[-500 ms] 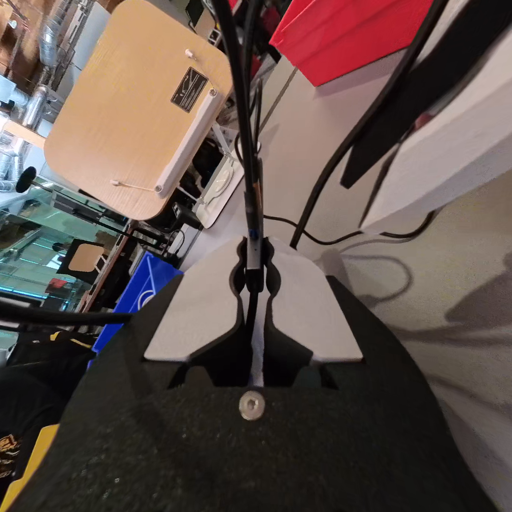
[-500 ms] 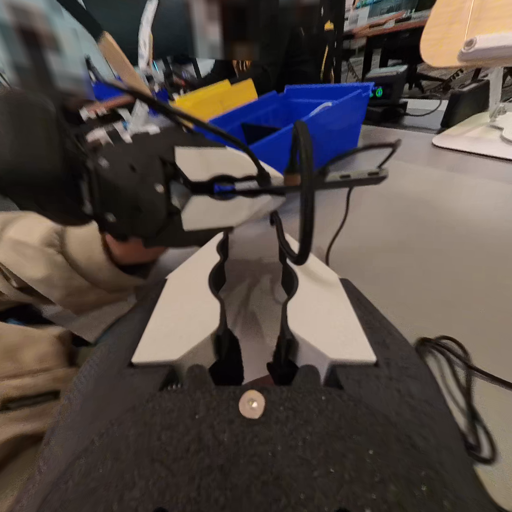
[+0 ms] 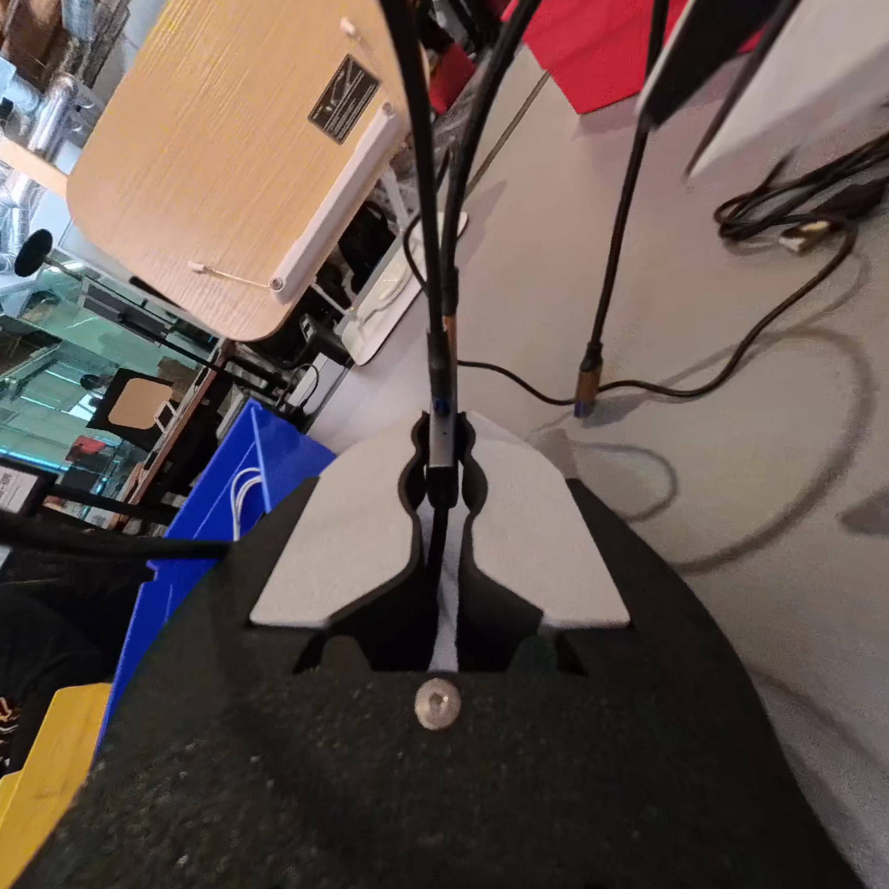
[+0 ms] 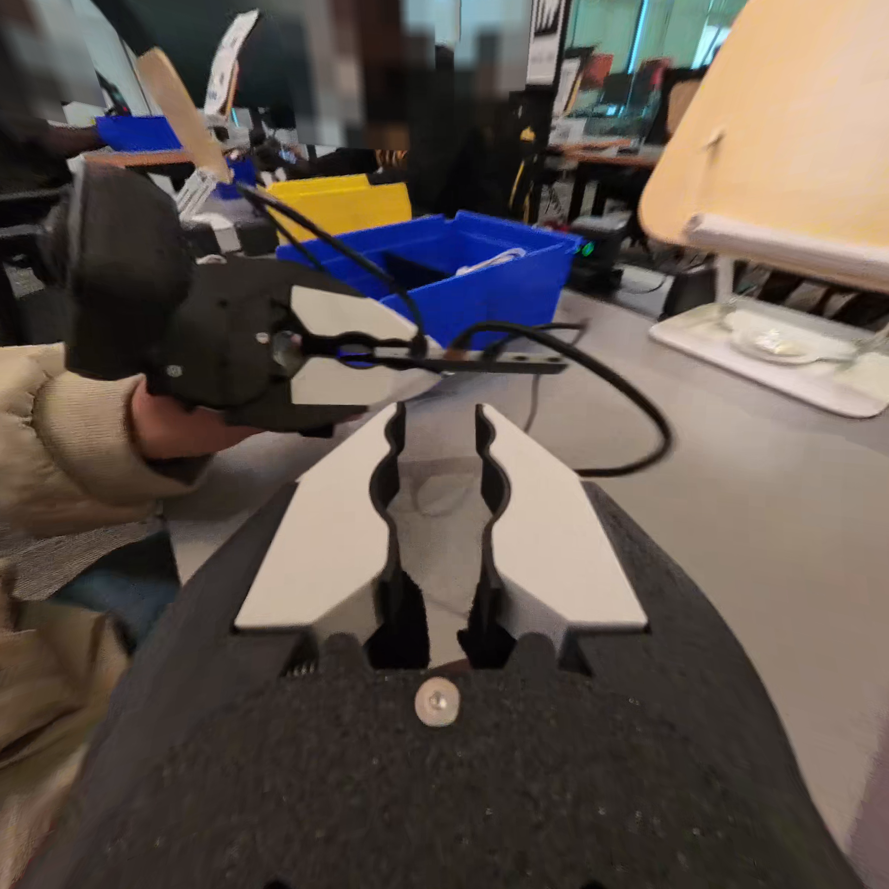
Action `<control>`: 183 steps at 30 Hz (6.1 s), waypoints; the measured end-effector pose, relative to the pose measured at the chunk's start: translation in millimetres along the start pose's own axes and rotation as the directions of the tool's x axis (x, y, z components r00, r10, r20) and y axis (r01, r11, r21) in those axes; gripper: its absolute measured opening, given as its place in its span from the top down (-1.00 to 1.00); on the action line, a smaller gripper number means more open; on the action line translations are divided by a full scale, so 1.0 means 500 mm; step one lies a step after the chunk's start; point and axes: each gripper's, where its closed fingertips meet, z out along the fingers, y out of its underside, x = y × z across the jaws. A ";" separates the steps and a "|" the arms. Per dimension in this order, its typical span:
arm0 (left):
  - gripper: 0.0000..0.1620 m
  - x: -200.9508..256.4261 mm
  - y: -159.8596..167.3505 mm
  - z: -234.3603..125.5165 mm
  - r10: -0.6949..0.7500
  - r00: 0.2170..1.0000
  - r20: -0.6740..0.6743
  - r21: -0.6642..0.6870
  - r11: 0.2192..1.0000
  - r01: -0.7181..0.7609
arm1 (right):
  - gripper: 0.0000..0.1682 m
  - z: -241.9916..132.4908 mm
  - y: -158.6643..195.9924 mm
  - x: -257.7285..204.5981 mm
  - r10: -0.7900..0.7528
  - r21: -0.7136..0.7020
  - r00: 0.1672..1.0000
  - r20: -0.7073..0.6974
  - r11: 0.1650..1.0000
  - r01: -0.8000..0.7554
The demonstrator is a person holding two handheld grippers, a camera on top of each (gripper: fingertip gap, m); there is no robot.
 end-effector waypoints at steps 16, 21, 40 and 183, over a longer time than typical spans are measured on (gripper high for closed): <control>0.87 0.086 -0.039 -0.006 0.170 0.985 -0.042 0.024 0.985 -0.169 | 0.88 0.062 0.055 -0.013 0.129 -0.095 0.990 -0.051 0.986 -0.134; 0.87 0.083 -0.036 -0.001 0.167 0.984 -0.053 0.020 0.986 -0.167 | 0.89 0.065 0.053 -0.010 0.149 -0.078 0.986 -0.075 0.985 -0.155; 0.88 0.034 0.060 0.010 0.071 0.991 -0.111 -0.097 0.992 -0.082 | 0.89 -0.155 -0.112 0.233 0.119 0.013 0.950 -0.290 0.993 -0.121; 0.87 0.083 -0.059 -0.024 0.254 0.962 -0.101 0.115 0.963 -0.243 | 0.87 0.044 0.045 -0.019 0.203 -0.077 0.978 -0.050 0.975 -0.206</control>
